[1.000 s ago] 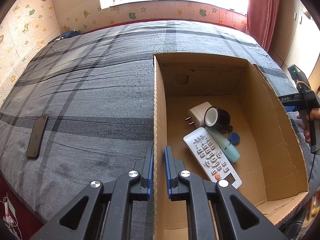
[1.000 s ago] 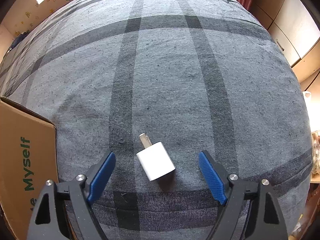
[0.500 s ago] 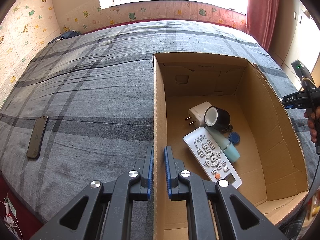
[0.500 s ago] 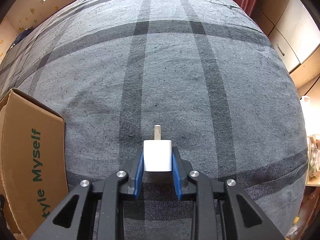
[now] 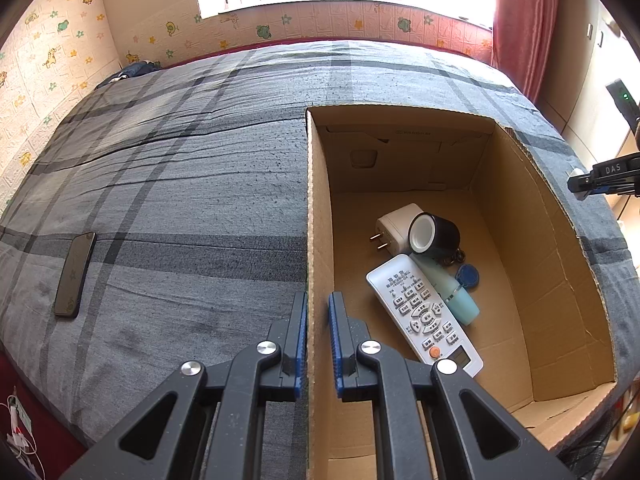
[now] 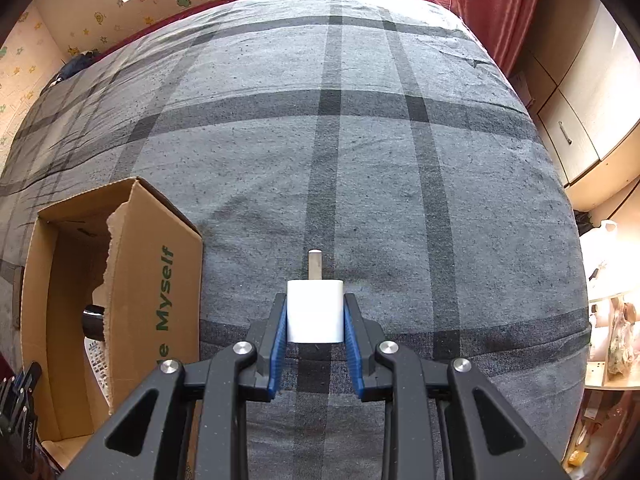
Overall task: Organize rigid objects
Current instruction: 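Lift the plug with the right tool and carry it over the box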
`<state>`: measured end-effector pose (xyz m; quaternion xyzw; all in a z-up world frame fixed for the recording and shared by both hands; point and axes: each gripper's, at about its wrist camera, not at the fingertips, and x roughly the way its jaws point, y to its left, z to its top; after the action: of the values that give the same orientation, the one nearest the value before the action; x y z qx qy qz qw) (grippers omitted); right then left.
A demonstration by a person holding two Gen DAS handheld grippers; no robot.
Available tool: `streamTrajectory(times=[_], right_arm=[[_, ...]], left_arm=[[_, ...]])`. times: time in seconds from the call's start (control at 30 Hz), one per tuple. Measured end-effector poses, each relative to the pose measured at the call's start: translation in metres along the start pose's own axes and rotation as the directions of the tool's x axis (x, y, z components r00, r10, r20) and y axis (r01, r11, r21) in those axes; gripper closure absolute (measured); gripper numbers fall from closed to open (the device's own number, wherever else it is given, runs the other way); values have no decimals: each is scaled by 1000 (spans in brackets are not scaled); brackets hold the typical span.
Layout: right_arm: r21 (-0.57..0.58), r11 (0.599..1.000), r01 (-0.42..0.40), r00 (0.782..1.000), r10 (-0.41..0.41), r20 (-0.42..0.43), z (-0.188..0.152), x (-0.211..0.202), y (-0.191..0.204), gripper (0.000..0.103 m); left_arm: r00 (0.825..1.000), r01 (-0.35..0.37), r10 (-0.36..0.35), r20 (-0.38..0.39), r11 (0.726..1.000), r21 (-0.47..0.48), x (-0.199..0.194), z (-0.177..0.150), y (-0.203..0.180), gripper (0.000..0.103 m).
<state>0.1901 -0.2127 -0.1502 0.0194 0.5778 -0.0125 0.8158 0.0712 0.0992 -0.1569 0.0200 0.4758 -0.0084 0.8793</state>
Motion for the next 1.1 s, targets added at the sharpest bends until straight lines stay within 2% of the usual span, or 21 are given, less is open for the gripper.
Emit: streamTrajectory(times=[0.2,0.6,1.1], right_arm=[[-65,997,-35,998,38,41,-4,-29,29,76],[-216,975,-52,993,74,94,-17,-68,98,76],[-296,947,-122,987,147,64,-35,-69,162,76]], left_arm=[[1000,1,-1,0,1000,-1,0,0,0,92],[1000,-1,1,0,1000,2,1,0,-2,92],[1000,3,-3,2,1000,-2,1,0,-2,92]])
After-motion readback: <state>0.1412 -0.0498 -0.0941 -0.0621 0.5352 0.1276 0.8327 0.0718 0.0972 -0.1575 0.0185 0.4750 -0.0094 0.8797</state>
